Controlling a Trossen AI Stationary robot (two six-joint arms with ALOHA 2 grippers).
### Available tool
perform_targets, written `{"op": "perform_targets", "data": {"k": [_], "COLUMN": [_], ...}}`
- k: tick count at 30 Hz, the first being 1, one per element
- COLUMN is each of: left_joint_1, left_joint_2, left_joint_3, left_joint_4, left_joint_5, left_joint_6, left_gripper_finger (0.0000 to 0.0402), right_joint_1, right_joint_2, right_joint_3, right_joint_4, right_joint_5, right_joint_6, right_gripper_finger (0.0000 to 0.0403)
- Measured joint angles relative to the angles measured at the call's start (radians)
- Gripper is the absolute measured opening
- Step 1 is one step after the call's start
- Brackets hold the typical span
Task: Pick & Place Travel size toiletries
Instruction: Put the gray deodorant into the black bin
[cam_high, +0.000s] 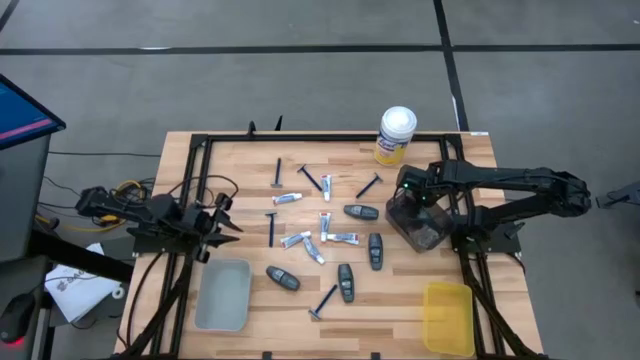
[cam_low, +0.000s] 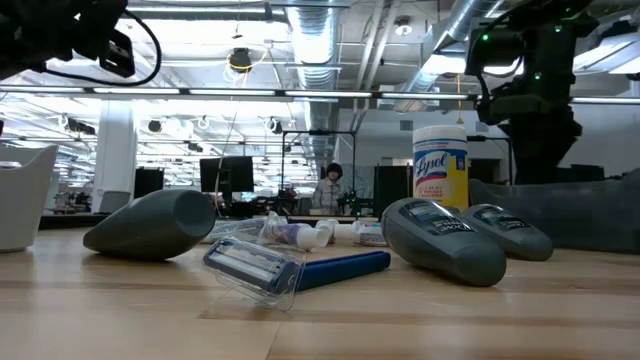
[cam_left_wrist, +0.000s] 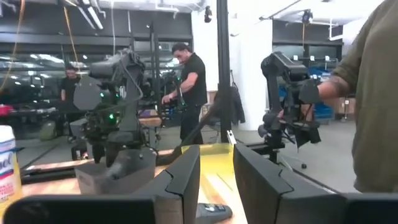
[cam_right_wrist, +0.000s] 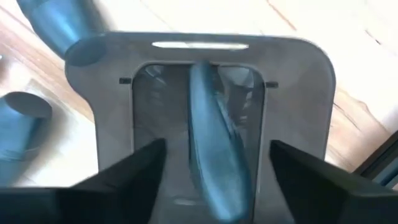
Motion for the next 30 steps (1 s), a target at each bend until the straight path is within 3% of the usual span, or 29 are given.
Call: {"op": "perform_targets", "data": {"k": [5,11,16,21,30], "left_joint_1": [0.0,0.0,0.0,0.0,0.0], "left_joint_2": [-0.077,-0.077,-0.076,-0.076,-0.076], "left_joint_3": [0.0,0.0,0.0,0.0,-0.001], "left_joint_4": [0.101,0.464,0.818,1.14,1.245], "left_joint_5": [-0.189,-0.384,-0.366,-0.312,-0.397], "left_joint_6": [-0.017,-0.016,0.091,0.239,0.367], "left_gripper_finger": [0.0092,0.0092,0.0092,0.0092,0.0092], "right_joint_1": [0.002,0.005,0.008,0.033,0.082], "right_joint_2": [0.0,0.0,0.052,0.201,0.514], "right_joint_3": [0.058,0.19,0.259,0.323,0.471], "right_joint_4": [-0.004,0.087,0.191,0.202,0.119], "right_joint_5": [-0.005,-0.004,-0.004,-0.004,-0.007], "right_joint_6": [0.009,-0.042,-0.089,-0.144,-0.429], "right_gripper_finger": [0.0358,0.0346,0.0321,0.0311,0.0311]}}
